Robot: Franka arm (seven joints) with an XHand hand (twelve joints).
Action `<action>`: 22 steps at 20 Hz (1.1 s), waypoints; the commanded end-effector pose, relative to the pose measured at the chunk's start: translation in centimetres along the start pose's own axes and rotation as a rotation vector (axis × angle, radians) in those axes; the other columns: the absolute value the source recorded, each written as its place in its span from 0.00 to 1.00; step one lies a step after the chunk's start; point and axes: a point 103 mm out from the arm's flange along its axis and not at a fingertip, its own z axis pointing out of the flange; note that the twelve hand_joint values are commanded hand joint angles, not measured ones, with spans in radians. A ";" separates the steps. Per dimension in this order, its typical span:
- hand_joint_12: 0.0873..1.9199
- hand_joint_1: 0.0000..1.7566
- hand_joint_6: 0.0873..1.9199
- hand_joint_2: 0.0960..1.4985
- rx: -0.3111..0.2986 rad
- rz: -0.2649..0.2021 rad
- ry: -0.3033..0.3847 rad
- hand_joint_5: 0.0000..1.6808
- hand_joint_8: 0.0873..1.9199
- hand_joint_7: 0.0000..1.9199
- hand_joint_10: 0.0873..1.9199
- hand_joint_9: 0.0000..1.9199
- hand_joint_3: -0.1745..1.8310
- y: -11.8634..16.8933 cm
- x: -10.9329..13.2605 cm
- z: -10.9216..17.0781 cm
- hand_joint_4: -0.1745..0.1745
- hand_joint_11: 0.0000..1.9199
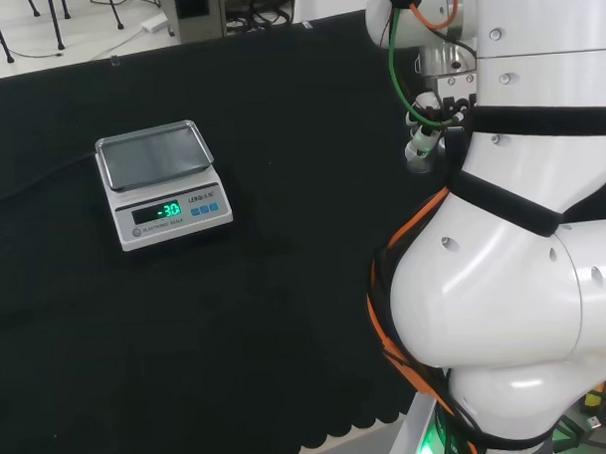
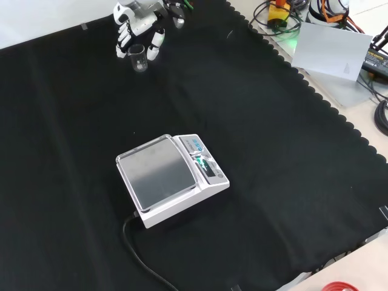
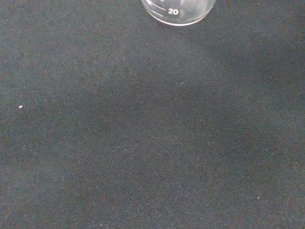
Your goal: Pick up the beaker.
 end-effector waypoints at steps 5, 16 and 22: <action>0.71 0.54 0.10 0.70 0.012 0.026 -0.013 0.30 0.33 0.13 0.39 0.24 0.00 1.2 0.7 0.3 0.35 0.12; 0.68 0.56 0.38 0.81 -0.010 0.032 -0.024 0.35 0.35 0.23 0.37 0.34 0.00 0.1 2.1 -1.1 0.27 0.24; 0.67 0.57 0.41 0.84 -0.046 -0.005 -0.009 0.37 0.36 0.26 0.37 0.38 0.00 0.7 0.7 -1.1 0.23 0.27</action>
